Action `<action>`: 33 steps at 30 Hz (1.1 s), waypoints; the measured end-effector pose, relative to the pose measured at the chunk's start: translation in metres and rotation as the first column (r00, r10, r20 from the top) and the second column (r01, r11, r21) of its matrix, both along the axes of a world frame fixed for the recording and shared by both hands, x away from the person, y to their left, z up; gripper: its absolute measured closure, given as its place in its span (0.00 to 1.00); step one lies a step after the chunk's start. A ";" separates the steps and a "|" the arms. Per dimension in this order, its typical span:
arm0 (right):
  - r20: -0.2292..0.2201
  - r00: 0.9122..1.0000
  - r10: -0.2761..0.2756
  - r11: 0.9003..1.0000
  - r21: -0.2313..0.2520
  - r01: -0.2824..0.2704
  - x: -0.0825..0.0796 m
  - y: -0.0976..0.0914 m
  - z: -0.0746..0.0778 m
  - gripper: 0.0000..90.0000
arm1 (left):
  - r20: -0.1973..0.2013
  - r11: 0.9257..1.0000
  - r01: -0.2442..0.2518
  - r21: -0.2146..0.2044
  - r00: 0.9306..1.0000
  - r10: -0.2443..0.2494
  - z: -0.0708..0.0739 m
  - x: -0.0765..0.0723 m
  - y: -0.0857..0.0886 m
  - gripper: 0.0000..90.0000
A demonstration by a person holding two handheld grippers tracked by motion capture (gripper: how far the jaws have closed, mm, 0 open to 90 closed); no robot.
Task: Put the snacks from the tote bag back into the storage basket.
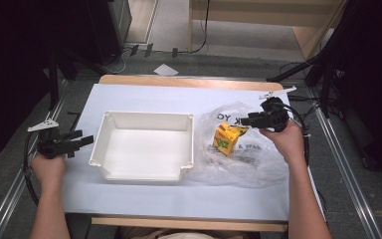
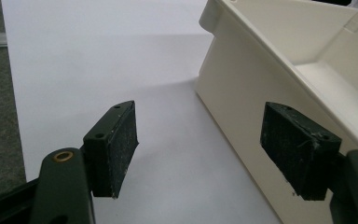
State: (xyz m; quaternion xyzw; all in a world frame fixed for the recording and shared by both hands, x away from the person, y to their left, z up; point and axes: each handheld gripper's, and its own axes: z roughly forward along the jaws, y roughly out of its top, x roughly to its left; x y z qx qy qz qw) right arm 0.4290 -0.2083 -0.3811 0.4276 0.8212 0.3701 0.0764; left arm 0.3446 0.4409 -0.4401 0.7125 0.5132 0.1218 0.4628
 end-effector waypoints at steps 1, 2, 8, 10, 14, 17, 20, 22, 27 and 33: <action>0.002 1.000 0.005 1.000 -0.001 -0.005 -0.001 0.001 0.000 0.60 | -0.003 1.000 0.001 0.001 1.000 -0.001 0.000 0.000 0.000 0.32; 0.004 1.000 0.007 1.000 -0.003 -0.007 -0.002 0.002 0.001 0.59 | -0.002 1.000 0.003 0.002 1.000 -0.003 0.000 0.001 0.000 0.32; 0.020 1.000 0.010 1.000 -0.025 -0.010 -0.005 0.004 0.004 0.59 | -0.006 1.000 0.004 -0.003 1.000 -0.004 0.000 0.002 0.000 0.32; 0.007 1.000 0.010 1.000 -0.020 -0.010 -0.005 0.004 0.005 0.59 | -0.008 1.000 0.005 -0.002 1.000 -0.005 0.000 0.002 0.000 0.32; -0.014 1.000 0.010 1.000 -0.007 -0.010 -0.005 0.003 0.008 0.61 | -0.011 1.000 0.006 -0.001 1.000 -0.006 0.000 0.002 0.000 0.32; 0.004 1.000 0.026 1.000 -0.018 -0.026 -0.008 0.005 0.014 0.60 | -0.009 1.000 0.004 -0.003 1.000 -0.004 0.000 0.002 0.001 0.32; 0.013 0.999 0.035 0.999 -0.030 -0.034 -0.011 0.009 0.018 0.58 | -0.012 1.000 0.003 -0.003 1.000 -0.003 0.000 0.002 0.001 0.32; 0.012 0.999 0.046 0.998 -0.042 -0.046 -0.012 0.012 0.020 0.56 | -0.014 1.000 0.006 -0.002 1.000 -0.006 -0.001 0.002 0.001 0.32; 0.007 0.998 0.068 0.996 -0.056 -0.068 -0.015 0.019 0.024 0.56 | -0.017 1.000 0.001 -0.005 1.000 -0.001 -0.001 0.002 0.001 0.32; -0.003 0.997 0.082 0.994 -0.066 -0.082 -0.018 0.026 0.028 0.56 | -0.018 1.000 0.003 -0.003 1.000 -0.003 -0.001 0.002 0.000 0.32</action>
